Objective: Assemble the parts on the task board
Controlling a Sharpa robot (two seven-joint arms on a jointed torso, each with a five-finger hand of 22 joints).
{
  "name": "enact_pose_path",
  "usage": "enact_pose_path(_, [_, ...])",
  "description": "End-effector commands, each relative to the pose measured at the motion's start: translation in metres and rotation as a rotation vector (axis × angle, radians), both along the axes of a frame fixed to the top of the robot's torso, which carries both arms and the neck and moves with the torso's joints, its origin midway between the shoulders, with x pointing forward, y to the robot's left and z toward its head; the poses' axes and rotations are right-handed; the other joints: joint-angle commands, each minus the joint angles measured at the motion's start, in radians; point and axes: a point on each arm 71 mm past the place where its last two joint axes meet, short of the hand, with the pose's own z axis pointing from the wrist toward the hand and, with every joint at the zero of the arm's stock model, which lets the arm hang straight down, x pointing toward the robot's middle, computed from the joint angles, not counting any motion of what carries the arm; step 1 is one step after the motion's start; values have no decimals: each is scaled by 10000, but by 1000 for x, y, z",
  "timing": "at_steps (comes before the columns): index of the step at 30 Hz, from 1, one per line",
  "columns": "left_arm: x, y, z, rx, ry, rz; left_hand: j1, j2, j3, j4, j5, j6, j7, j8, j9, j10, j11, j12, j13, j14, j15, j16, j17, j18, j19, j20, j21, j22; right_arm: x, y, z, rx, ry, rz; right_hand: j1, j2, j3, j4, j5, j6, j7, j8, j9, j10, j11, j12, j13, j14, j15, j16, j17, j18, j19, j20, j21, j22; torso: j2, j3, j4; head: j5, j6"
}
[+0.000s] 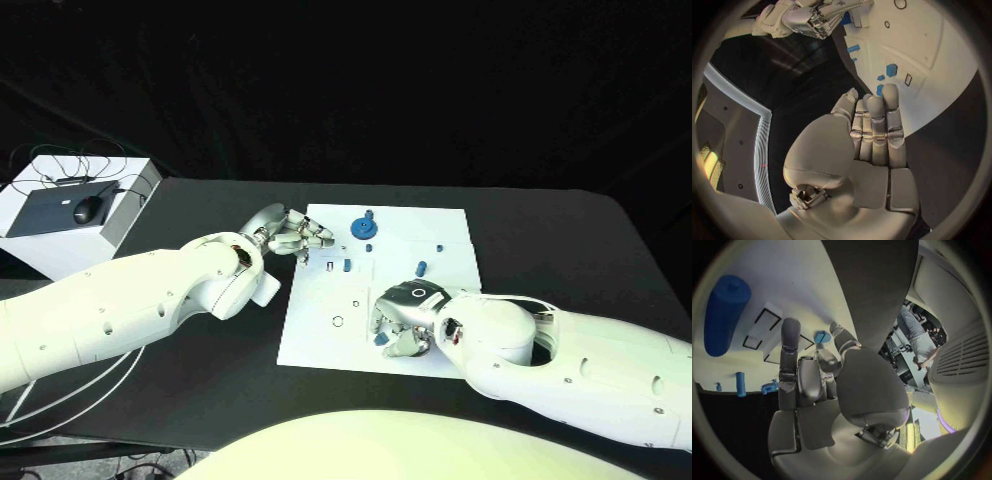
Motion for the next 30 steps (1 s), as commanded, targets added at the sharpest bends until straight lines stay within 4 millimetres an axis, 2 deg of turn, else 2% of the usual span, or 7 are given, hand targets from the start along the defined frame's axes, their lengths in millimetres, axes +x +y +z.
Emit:
enact_pose_path(1, [0, -1, 0, -60, -9, -60, 34, 64, 28, -10, 30, -2, 91, 59, -11, -58, 11, 33, -15, -59, 13, 68, -17, 42, 59, -20, -38, 0, 0, -3, -5, -280, -55, 4, -42, 112, 229, -96, 226, 86, -18, 23, -1, 72, 5, 65, 37, 41, 23, 75, 23, 177, 93, 12, -73, 87, -7, -1, -3, -6, 1])
enact_pose_path(7, [0, 0, 0, -48, 26, -45, 39, 77, 35, -6, 28, -1, 89, 62, -11, -64, 11, 33, -22, -63, 14, 70, -22, 41, 58, -19, -41, 1, 1, -6, -6, -340, -57, -59, -85, 258, 736, -396, 501, 155, -15, 20, -6, 71, -10, 103, 103, 46, 11, 105, 70, 190, 101, -2, -136, 289, -1, -1, -4, -7, 1])
enact_pose_path(10, [0, 0, 0, -37, 47, -33, 43, 78, 38, -6, 28, -8, 92, 61, -13, -70, 13, 33, -28, -70, 16, 69, -27, 40, 52, -17, -47, 1, 1, -7, -6, -332, -41, -47, -228, 448, 1256, -693, 526, 259, -41, 21, -8, 70, -30, 158, 181, 39, -1, 108, 97, 190, 75, -19, -147, 472, -6, 1, -2, -19, 1])
enact_pose_path(15, [0, 0, -1, -25, 70, -23, 43, 78, 38, -6, 28, -8, 92, 61, -13, -70, 13, 33, -28, -70, 16, 69, -27, 40, 52, -17, -47, 1, 0, -7, -7, -312, 54, -21, -451, 706, 1581, -979, 348, 328, -61, 22, -5, 79, -30, 214, 274, 46, -3, 124, 142, 181, 62, -22, -206, 667, -6, 0, -2, -28, 1])
enact_pose_path(17, [0, 1, -1, -19, 86, -23, 54, 78, 42, -9, 31, -17, 96, 61, -16, -81, 17, 35, -39, -80, 20, 70, -36, 39, 47, -15, -55, 3, 0, -7, -7, -306, 84, -21, -490, 768, 1592, -980, 191, 333, -65, 22, -5, 82, -30, 220, 285, 48, -1, 128, 149, 175, 64, -19, -224, 689, -6, -1, -2, -23, 1])
enact_pose_path(22, [0, 1, -1, -8, 116, -25, 74, 85, 54, -19, 33, -22, 99, 64, -18, -97, 21, 32, -51, -93, 23, 70, -43, 37, 38, -12, -64, 4, 1, -9, -7, -246, 111, -98, -635, 701, 1500, -977, 155, 279, -60, 19, -8, 88, -25, 210, 300, 49, 3, 121, 157, 170, 89, -15, -292, 744, -6, -7, -2, -37, 1])
enact_pose_path(30, [0, 1, -2, 10, 193, -54, 90, 90, 68, -32, 34, -36, 106, 64, -20, -118, 29, 30, -65, -124, 31, 72, -51, 33, 19, -6, -77, 9, 3, -11, -7, -136, 65, -211, -541, 579, 1348, -768, 130, 281, -65, 25, -1, 93, -27, 168, 312, 53, 6, 100, 167, 172, 174, -4, -507, 849, -6, -4, -1, -25, 1])
